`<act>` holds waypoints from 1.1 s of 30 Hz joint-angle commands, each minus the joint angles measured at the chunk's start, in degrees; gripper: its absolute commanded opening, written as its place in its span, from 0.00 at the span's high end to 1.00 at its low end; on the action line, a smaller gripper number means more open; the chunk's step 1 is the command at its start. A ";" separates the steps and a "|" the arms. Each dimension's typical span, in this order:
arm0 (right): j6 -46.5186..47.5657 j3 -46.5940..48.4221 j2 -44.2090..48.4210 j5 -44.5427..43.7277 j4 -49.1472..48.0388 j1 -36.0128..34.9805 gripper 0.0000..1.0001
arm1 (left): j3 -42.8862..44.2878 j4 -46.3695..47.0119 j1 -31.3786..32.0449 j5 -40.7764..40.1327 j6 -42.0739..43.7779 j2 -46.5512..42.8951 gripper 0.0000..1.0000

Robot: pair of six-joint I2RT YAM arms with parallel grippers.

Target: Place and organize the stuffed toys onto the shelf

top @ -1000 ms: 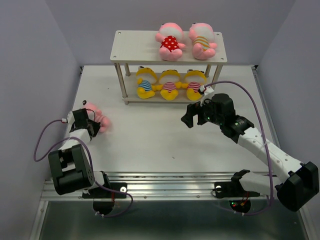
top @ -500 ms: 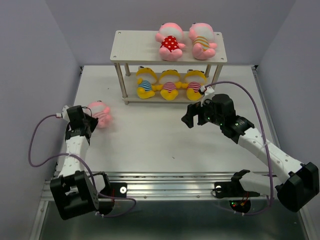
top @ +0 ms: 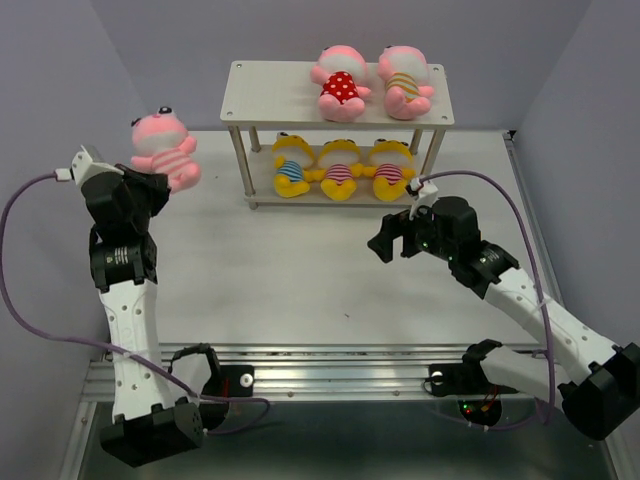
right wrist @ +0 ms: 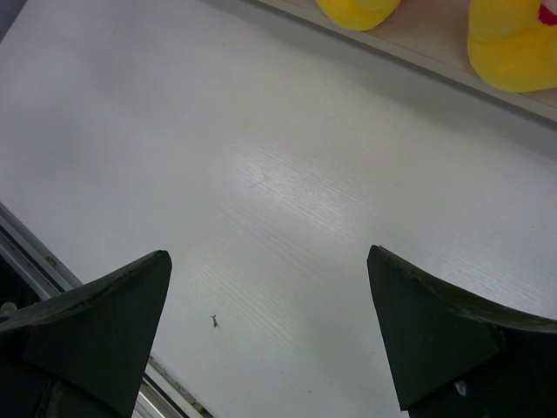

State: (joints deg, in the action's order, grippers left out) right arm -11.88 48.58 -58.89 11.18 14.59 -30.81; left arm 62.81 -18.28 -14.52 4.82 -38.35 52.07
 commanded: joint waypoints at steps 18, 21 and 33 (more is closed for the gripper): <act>-2.01 -1.38 4.84 1.74 -0.35 0.05 0.00 | 53.02 -5.18 19.35 10.12 15.58 33.61 1.00; -2.53 -1.38 5.28 1.21 0.09 0.05 0.00 | 57.24 -7.29 21.11 9.42 15.06 38.35 1.00; -4.03 -1.38 7.21 0.34 2.11 0.05 0.00 | 61.73 -9.75 24.54 5.03 11.10 45.92 1.00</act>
State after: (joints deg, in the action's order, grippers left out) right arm -15.03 47.00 -53.12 12.38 16.67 -30.81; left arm 120.16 -28.86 9.17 11.62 -26.55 99.00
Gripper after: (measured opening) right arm 0.998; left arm 0.025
